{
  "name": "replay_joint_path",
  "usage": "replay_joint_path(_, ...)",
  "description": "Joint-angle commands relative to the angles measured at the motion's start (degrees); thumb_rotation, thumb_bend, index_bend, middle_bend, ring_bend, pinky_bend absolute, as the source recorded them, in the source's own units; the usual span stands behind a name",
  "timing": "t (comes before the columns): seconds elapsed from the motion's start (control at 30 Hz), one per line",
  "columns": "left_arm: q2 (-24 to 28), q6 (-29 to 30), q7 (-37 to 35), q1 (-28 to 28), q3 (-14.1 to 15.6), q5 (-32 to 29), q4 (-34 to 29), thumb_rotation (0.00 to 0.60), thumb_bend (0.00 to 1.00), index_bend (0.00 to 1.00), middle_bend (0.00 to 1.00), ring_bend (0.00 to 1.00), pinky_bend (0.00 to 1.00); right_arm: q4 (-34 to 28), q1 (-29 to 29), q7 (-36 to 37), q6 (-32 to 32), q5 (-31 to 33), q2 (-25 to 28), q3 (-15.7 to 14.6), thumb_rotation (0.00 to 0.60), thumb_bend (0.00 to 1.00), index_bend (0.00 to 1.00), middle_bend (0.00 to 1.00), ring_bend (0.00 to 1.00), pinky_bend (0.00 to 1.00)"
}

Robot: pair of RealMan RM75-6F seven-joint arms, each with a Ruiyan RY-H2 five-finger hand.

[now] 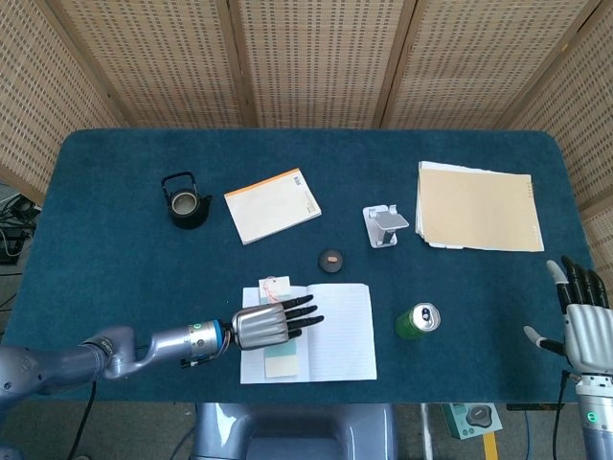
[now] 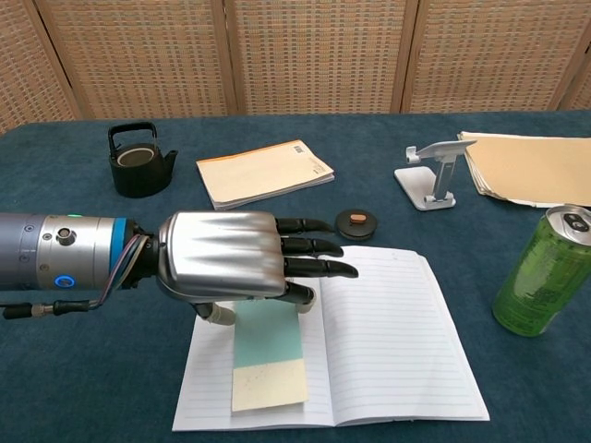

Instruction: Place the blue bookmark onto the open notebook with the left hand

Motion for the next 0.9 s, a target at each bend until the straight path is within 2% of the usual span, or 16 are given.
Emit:
replay_joint_path(0.03, -0.75, 1.08, -1.10, -0.34, 0.76, 0.87, 1.04, 0.600, 0.23, 0.49, 0.00, 0.00, 0.00, 0.03, 0.01, -0.03, -0.05, 0.02, -0.02, -0.01, 0.600, 0.07, 0.00, 0.00, 0.00, 0.00)
replay_joint_path(0.5, -2.01, 2.05, -2.15, -0.44, 1.58, 0.91, 2.95, 0.600, 0.23, 0.47, 0.00, 0.00, 0.00, 0.14, 0.06, -0.26, -0.31, 0.22, -0.16, -0.01, 0.600, 0.07, 0.00, 0.00, 0.00, 0.00)
replay_joint_path(0.8, -2.02, 2.06, -2.11, -0.46, 1.71, 0.50, 2.95, 0.600, 0.23, 0.34, 0.00, 0.00, 0.00, 0.11, 0.06, -0.33, -0.21, 0.14, -0.19, 0.01, 0.600, 0.07, 0.00, 0.00, 0.00, 0.00)
replay_joint_path(0.9, -1.68, 1.82, -2.04, -0.31, 1.61, -0.12, 2.70, 0.600, 0.23, 0.23, 0.00, 0.00, 0.00, 0.10, 0.05, -0.36, -0.19, 0.11, -0.19, 0.00, 0.600, 0.07, 0.00, 0.00, 0.00, 0.00)
